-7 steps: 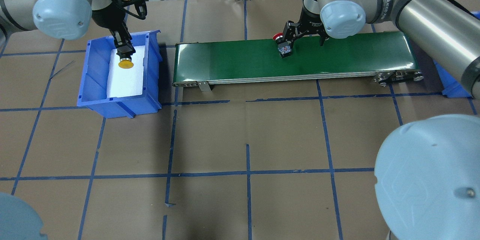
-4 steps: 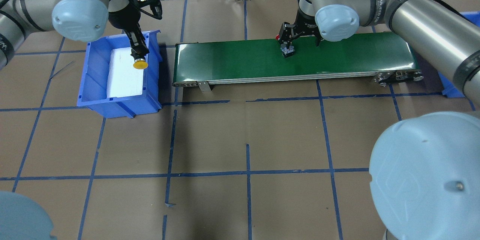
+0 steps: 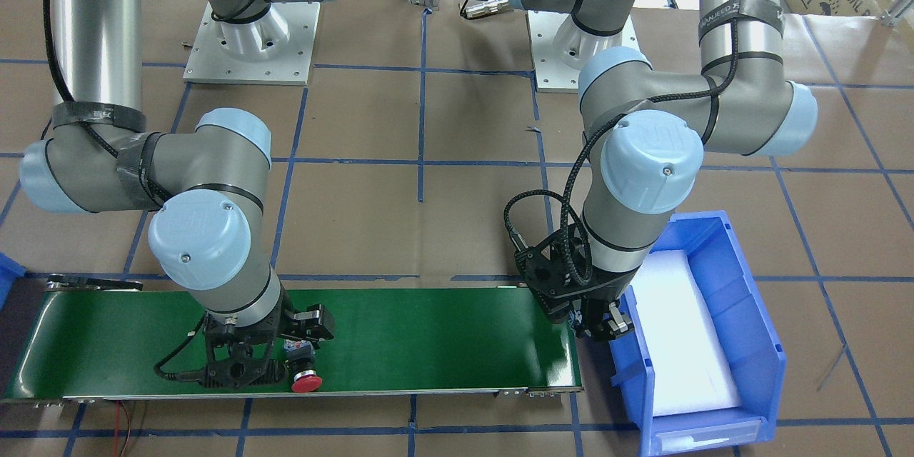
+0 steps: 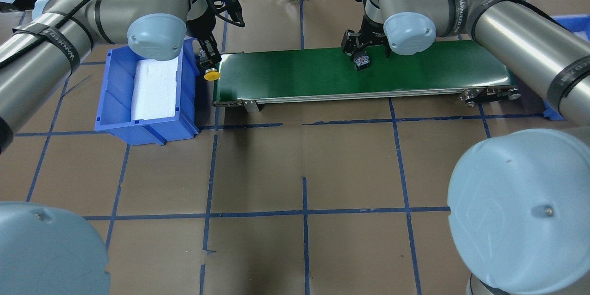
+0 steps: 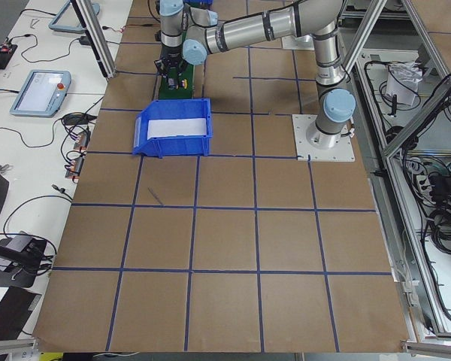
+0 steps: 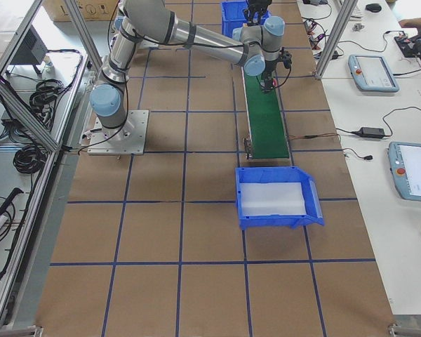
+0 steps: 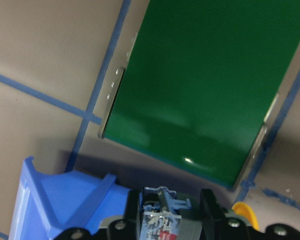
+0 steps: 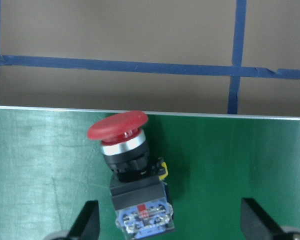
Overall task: Transport two buttons from left to right
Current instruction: 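Place yellow button on conveyor with left gripper while right carries red button away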
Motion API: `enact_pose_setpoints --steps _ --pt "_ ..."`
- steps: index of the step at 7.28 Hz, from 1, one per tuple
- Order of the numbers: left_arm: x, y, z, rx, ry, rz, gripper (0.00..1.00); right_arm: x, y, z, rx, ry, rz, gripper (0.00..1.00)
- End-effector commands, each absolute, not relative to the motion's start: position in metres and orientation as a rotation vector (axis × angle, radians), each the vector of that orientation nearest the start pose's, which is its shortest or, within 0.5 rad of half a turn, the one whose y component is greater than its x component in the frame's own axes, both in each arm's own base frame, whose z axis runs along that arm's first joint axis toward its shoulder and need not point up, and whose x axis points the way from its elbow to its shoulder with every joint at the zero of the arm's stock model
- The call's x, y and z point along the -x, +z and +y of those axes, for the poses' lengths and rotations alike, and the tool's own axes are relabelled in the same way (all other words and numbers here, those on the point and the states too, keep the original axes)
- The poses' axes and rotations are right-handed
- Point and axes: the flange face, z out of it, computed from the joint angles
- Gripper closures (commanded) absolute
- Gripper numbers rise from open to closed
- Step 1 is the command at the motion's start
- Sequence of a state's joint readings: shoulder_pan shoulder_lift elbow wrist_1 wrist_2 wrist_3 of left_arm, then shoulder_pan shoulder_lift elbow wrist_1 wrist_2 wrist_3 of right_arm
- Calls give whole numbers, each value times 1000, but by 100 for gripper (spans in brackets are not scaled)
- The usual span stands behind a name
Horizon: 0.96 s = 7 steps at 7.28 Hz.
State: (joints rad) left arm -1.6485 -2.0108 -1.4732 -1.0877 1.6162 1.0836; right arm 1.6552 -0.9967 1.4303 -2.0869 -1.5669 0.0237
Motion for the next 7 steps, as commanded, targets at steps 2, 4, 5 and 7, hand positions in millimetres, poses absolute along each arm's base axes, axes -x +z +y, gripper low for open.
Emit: enact_pose_setpoints --steps 2,4,5,7 --pt "214 309 -668 -1691 -170 2521 74 -192 255 -686 99 -151 3127 12" --pt "218 306 -675 -1693 -179 2520 73 -191 254 -686 106 -146 3126 61" --pt "218 300 -676 -1675 -171 2535 73 -190 256 -686 104 -151 3127 90" --pt "218 288 -678 -1677 -148 2543 66 -178 268 -689 201 -147 3132 92"
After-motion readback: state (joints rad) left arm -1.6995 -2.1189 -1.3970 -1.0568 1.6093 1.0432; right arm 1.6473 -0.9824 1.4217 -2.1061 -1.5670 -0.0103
